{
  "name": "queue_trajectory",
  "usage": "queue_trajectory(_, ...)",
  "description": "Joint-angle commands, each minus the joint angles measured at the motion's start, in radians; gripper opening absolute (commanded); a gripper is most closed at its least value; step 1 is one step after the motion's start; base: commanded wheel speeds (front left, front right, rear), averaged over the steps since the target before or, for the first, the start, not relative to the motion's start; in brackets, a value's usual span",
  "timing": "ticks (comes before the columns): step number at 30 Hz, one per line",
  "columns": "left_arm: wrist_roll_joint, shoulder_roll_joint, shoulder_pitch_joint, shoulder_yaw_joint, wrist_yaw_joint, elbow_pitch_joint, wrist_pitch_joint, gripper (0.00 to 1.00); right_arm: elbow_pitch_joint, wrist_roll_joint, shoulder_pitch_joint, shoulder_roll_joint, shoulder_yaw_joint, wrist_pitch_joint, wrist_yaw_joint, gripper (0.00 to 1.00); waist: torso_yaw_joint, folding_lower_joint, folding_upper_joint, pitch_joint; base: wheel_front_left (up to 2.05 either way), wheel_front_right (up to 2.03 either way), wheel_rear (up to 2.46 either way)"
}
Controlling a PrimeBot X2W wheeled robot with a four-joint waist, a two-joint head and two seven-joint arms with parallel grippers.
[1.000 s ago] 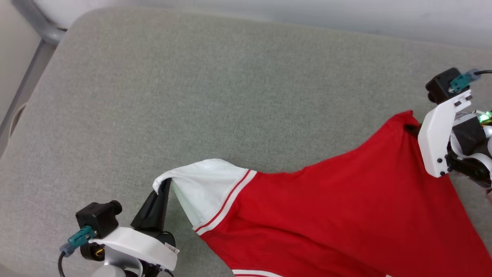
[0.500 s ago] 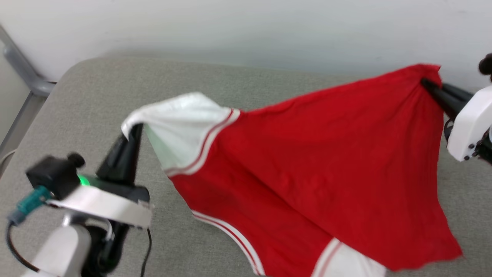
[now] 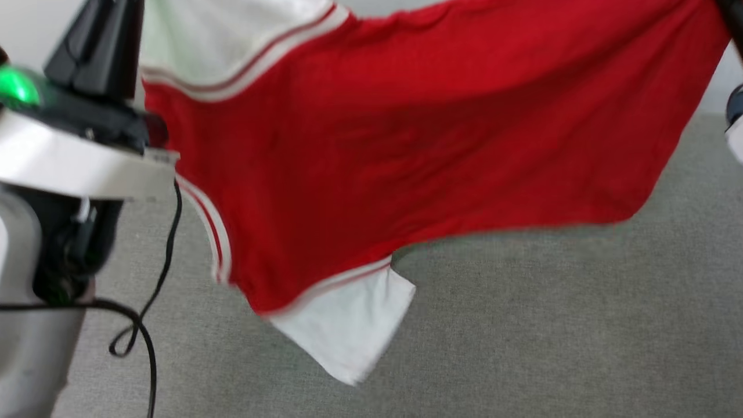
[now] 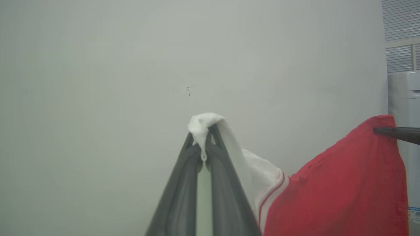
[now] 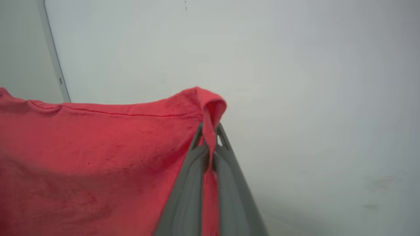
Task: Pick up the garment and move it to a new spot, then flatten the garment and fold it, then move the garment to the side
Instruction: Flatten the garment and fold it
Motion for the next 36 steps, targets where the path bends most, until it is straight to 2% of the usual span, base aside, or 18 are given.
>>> queue_trajectory(1,0.005,0.000,-0.049,-0.003,-0.007,0.006,0.012,0.00,-0.013,-0.013,-0.027,0.016,-0.009,0.011,-0.001,0.00,-0.004,0.0000,0.0000,0.018,0.00,0.00,0.00)
queue_trajectory(8,0.001,-0.006,-0.291,-0.010,-0.049,0.084,0.053,0.00,-0.039,-0.053,-0.170,0.061,-0.035,0.054,-0.001,0.00,-0.014,0.0000,0.0000,0.114,0.00,0.00,0.00)
queue_trajectory(15,0.007,-0.010,-0.575,-0.023,-0.097,0.211,0.080,0.00,0.004,-0.099,-0.391,0.087,-0.052,0.078,-0.001,0.00,-0.016,0.0000,0.0000,0.277,0.00,0.00,0.00)
queue_trajectory(16,0.007,-0.010,-0.575,-0.023,-0.097,0.211,0.080,0.00,0.004,-0.099,-0.391,0.087,-0.052,0.078,-0.001,0.00,-0.016,0.0000,0.0000,0.277,0.00,0.00,0.00)
queue_trajectory(23,0.040,-0.013,-0.888,-0.051,-0.125,0.354,0.096,0.00,0.159,-0.187,-0.668,0.125,-0.049,0.048,-0.001,0.00,-0.036,0.0000,0.0000,0.412,0.00,0.00,0.00)
queue_trajectory(28,0.049,-0.032,-1.074,-0.070,-0.136,0.463,0.086,0.00,0.285,-0.241,-0.868,0.126,-0.034,0.002,-0.001,0.00,-0.035,0.0000,0.0000,0.473,0.00,0.00,0.00)
queue_trajectory(36,0.042,-0.045,-1.237,-0.084,-0.143,0.594,0.039,0.00,0.496,-0.293,-1.102,0.136,0.024,-0.095,-0.001,0.00,-0.032,0.0000,0.0000,0.522,0.00,0.00,0.00)
